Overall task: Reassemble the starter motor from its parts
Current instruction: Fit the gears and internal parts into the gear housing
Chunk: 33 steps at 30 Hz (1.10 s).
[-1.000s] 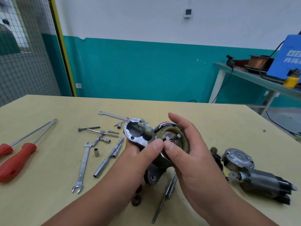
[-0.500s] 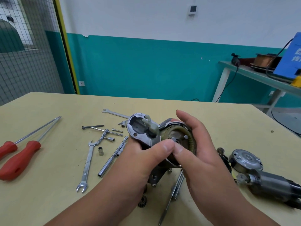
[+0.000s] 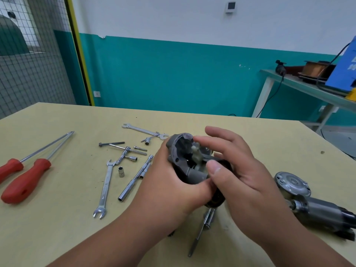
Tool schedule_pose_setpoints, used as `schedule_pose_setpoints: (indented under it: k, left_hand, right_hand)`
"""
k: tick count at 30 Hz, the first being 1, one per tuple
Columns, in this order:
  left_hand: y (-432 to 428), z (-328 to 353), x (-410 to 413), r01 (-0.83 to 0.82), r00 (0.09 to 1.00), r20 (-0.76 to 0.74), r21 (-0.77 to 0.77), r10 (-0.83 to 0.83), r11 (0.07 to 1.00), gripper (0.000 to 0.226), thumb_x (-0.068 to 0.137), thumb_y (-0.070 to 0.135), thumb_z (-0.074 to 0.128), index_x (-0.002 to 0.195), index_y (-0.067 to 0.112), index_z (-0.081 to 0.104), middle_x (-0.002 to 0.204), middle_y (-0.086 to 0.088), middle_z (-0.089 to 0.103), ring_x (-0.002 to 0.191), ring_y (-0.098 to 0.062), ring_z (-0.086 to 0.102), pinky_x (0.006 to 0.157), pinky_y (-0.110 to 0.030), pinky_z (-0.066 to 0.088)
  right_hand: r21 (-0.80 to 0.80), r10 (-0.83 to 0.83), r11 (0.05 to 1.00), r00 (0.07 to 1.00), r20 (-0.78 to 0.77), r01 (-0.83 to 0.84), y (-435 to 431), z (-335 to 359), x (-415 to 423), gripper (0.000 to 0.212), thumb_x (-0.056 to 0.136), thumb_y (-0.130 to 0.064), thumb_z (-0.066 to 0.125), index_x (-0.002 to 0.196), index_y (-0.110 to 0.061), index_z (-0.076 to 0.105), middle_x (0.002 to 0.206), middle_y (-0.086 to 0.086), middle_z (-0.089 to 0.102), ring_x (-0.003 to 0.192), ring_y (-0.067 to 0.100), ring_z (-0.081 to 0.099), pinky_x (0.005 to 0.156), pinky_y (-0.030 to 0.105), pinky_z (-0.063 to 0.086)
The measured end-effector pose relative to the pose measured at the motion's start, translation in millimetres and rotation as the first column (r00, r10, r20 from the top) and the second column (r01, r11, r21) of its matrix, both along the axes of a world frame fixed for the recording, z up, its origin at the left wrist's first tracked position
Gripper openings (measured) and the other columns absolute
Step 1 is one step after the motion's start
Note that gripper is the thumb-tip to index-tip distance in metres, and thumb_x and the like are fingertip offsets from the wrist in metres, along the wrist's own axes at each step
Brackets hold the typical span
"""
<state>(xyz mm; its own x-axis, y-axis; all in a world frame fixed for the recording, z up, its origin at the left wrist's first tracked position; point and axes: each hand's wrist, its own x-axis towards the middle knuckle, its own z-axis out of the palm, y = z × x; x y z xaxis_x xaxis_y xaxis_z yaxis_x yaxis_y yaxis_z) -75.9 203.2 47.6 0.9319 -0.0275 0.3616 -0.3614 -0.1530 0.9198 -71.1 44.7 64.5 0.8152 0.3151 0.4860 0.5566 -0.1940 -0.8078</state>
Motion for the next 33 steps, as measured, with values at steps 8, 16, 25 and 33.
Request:
schedule_pose_setpoints:
  k: [8,16,25,33]
  left_hand:
    - [3,-1,3,0.006,0.998,-0.068,0.034,-0.003,0.999,0.044,0.069,0.038,0.078,0.109,0.041,0.059,0.1,0.009,0.075,0.091,-0.007,0.076,0.072,-0.031,0.065]
    - [6,-4,6,-0.027,0.984,-0.177,-0.067,0.015,0.997,0.056,0.058,0.049,0.079,0.111,0.048,0.061,0.106,0.015,0.079,0.098,-0.004,0.077,0.087,-0.039,0.064]
    - [18,2,12,-0.111,0.823,-0.463,-0.7,-0.329,0.706,0.042,0.094,0.046,0.068,0.123,0.019,0.079,0.122,-0.018,0.079,0.106,-0.039,0.079,0.09,-0.057,0.064]
    - [14,-4,13,0.05,0.849,-0.372,-0.65,-0.374,0.758,0.064,0.096,0.059,0.058,0.141,0.016,0.067,0.136,-0.012,0.074,0.126,-0.029,0.072,0.104,-0.045,0.061]
  right_hand:
    - [-0.049,0.018,0.999,1.0,0.007,-0.018,0,-4,1,0.039,0.09,-0.046,0.051,0.125,-0.051,0.07,0.148,-0.03,0.045,0.142,-0.004,0.042,0.1,0.004,0.038]
    - [0.005,-0.018,1.0,1.0,-0.016,0.018,-3,-4,3,0.049,0.091,-0.036,0.054,0.133,-0.06,0.058,0.141,-0.023,0.056,0.137,-0.001,0.049,0.101,0.01,0.043]
    - [-0.023,-0.062,0.998,0.961,-0.269,0.058,0,-11,12,0.058,0.076,-0.069,0.055,0.133,-0.07,0.046,0.134,-0.033,0.057,0.128,-0.008,0.054,0.107,0.038,0.049]
    - [-0.081,-0.135,0.989,0.975,-0.177,0.122,8,-17,10,0.095,0.055,-0.065,0.083,0.136,-0.07,0.034,0.135,-0.034,0.055,0.124,-0.012,0.055,0.096,0.016,0.047]
